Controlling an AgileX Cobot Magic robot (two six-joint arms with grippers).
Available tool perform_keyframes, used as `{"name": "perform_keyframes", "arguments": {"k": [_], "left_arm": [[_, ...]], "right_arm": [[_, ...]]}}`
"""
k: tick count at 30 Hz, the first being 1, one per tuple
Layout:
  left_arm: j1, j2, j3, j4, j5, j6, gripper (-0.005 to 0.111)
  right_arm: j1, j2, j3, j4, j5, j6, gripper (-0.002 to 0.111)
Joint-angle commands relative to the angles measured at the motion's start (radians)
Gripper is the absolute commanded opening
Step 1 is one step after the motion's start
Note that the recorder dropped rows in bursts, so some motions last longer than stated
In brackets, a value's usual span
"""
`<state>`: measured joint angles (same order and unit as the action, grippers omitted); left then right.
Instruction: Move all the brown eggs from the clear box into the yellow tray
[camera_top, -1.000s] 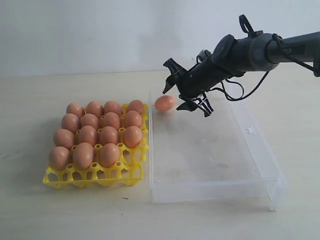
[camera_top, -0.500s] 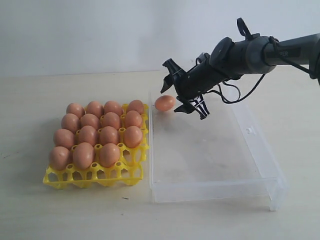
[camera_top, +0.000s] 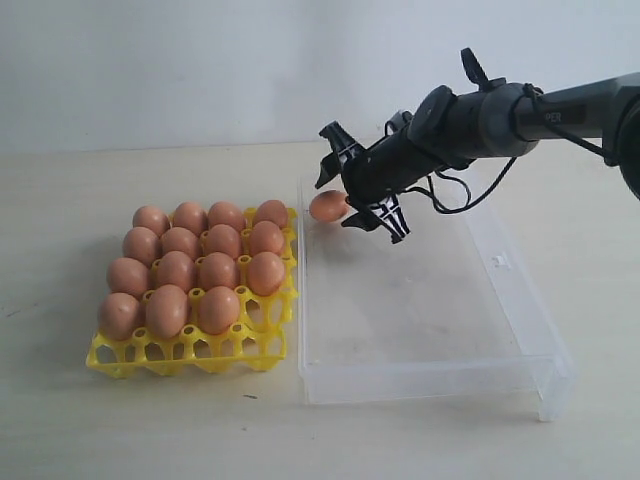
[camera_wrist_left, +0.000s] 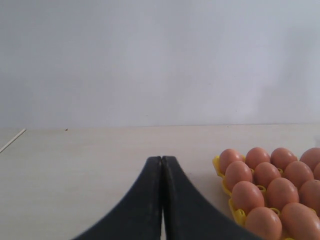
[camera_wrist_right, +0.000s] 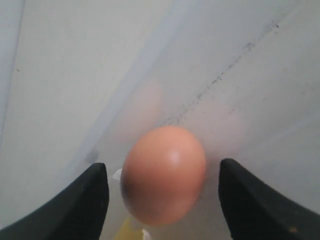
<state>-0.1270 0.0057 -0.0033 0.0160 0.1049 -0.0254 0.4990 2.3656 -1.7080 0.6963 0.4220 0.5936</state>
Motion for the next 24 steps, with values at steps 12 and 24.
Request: {"name": "perform_keyframes", "arguments": {"k": [12, 24], "left_arm": [[-0.003, -0.006, 0.003, -0.007, -0.002, -0.004, 0.0], [-0.003, -0.006, 0.003, -0.007, -0.002, -0.004, 0.0]], "right_arm": [[0.001, 0.021, 0.003, 0.011, -0.02, -0.002, 0.041], [0.001, -0.012, 0.003, -0.03, -0.006, -0.111, 0.0]]}}
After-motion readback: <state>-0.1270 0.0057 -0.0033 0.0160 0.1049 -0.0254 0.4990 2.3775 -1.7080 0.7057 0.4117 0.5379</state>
